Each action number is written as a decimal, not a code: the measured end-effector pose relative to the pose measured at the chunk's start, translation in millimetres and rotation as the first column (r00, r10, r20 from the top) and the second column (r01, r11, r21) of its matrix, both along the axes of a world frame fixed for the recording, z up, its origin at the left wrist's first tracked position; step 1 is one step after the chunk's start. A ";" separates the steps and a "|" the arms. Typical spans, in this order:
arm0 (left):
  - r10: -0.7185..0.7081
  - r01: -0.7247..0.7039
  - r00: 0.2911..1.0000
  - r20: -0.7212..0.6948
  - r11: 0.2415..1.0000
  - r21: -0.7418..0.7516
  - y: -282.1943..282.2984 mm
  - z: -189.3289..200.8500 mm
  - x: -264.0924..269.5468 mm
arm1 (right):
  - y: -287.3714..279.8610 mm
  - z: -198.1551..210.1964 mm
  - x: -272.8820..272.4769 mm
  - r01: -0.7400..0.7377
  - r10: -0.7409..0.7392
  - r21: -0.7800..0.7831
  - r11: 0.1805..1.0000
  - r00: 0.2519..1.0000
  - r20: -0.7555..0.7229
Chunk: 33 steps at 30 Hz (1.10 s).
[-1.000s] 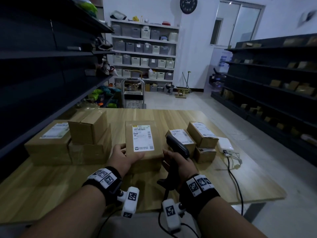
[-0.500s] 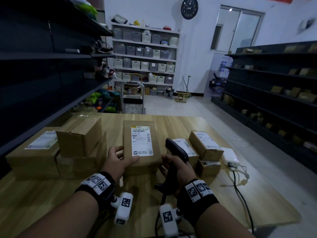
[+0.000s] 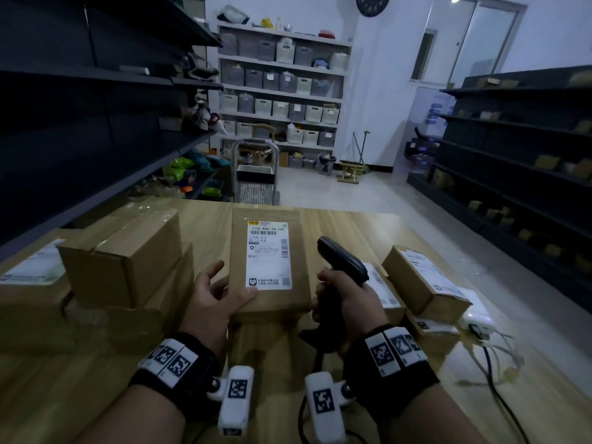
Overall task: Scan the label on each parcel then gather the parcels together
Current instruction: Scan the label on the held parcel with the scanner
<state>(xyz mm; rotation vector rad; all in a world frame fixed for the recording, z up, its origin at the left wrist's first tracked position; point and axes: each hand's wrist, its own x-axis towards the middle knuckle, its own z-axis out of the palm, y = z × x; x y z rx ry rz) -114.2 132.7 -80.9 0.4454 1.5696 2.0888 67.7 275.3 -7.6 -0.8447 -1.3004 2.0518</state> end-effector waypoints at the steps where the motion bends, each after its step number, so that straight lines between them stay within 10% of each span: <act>1: -0.005 0.005 1.000 -0.018 1.000 -0.003 0.6 -3.1 -3.1 | -0.5 3.7 -1.8 -0.026 0.026 0.015 1.000 1.000 0.003; 33: -0.112 0.117 0.987 -0.114 0.993 0.033 -2.6 2.5 -1.4 | -63.9 110.7 19.8 -0.160 -0.022 0.351 0.922 0.887 0.461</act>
